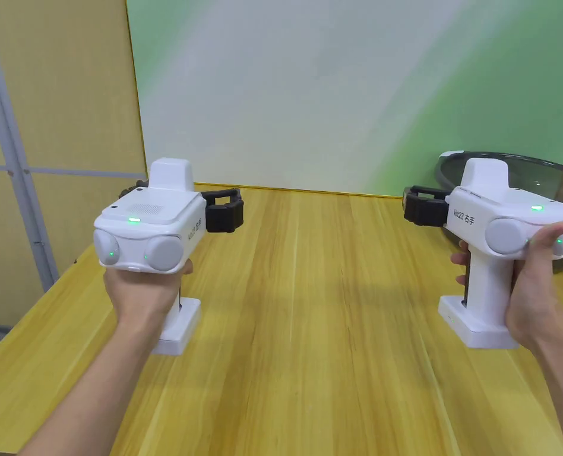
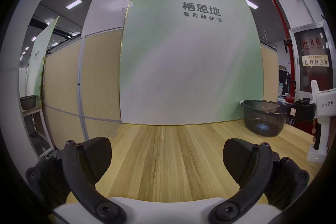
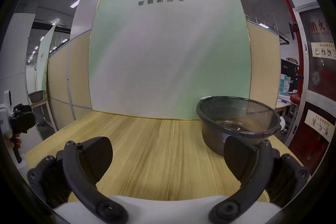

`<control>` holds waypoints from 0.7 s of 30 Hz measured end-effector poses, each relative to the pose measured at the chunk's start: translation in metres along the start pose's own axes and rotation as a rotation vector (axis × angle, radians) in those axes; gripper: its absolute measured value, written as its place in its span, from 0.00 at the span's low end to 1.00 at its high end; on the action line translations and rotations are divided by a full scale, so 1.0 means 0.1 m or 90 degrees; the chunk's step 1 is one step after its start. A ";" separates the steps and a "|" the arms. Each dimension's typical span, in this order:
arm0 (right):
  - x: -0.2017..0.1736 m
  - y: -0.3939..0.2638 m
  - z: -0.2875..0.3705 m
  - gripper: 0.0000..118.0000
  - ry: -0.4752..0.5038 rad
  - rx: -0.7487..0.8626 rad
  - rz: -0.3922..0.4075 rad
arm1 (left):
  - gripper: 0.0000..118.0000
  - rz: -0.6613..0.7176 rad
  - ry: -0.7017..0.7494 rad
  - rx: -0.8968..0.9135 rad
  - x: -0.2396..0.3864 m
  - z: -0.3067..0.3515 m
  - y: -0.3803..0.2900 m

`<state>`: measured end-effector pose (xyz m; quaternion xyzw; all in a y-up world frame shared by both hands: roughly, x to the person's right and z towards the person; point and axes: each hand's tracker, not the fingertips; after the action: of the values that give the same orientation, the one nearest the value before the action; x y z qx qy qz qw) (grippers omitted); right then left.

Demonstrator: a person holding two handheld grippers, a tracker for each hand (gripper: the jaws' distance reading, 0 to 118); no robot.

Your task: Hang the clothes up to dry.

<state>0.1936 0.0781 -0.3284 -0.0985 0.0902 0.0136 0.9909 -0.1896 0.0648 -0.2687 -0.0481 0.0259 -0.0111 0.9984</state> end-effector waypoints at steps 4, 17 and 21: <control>-0.01 0.00 0.03 1.00 -0.006 -0.002 0.003 | 1.00 0.013 -0.015 -0.007 -0.03 0.00 0.02; 0.03 -0.02 -0.01 1.00 -0.051 0.003 -0.004 | 1.00 0.012 -0.014 -0.009 -0.06 0.08 0.02; -0.03 -0.02 0.01 1.00 -0.066 0.001 0.011 | 1.00 0.012 -0.017 -0.008 -0.05 0.09 0.02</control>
<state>0.1909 0.0760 -0.3265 -0.0960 0.0393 0.0271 0.9942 -0.1937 0.0682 -0.2595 -0.0542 0.0128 -0.0007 0.9984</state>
